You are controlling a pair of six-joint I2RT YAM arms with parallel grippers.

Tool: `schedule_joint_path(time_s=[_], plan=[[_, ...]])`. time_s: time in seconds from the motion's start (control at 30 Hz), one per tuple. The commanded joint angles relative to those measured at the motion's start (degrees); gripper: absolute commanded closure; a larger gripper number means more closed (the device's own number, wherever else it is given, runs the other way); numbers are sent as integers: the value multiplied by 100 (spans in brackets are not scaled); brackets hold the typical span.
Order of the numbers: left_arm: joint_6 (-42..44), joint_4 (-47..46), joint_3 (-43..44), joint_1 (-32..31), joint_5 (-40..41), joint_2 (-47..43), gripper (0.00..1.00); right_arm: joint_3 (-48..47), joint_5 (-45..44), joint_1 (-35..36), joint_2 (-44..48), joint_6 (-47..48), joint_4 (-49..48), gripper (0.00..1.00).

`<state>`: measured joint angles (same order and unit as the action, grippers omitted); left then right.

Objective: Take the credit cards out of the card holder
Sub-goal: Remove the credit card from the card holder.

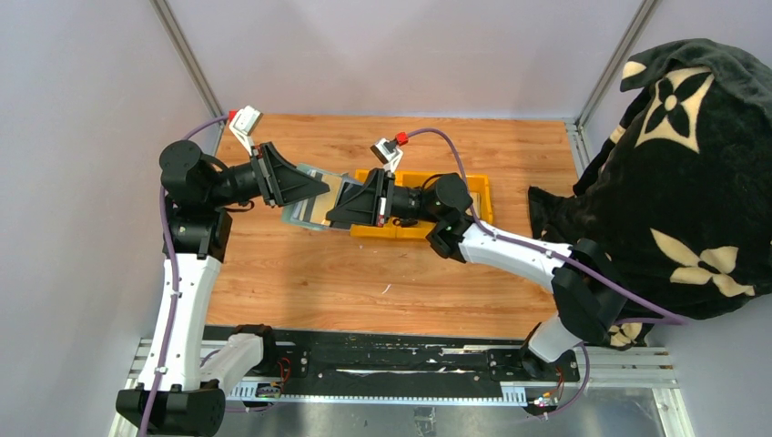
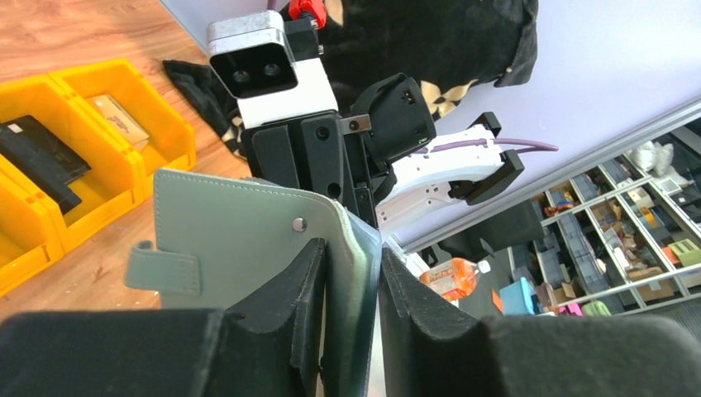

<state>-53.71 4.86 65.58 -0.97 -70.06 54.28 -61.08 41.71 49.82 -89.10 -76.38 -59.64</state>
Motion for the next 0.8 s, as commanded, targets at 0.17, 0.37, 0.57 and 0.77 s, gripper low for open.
schedule_joint_path(time_s=[0.17, 0.37, 0.57, 0.77], plan=[[-501, -449, 104, -69, -404, -19, 76, 787, -979, -96, 178, -124, -788, 100], [-632, -679, 114, -64, -380, 16, 84, 960, -1076, -37, 183, -155, -1002, 100], [-659, -705, 165, -65, -355, 60, 95, 903, -1051, 38, 170, -93, -979, 100], [-626, -674, 205, -62, -287, 44, 100, 688, -1045, 36, 167, -122, -1025, 75]])
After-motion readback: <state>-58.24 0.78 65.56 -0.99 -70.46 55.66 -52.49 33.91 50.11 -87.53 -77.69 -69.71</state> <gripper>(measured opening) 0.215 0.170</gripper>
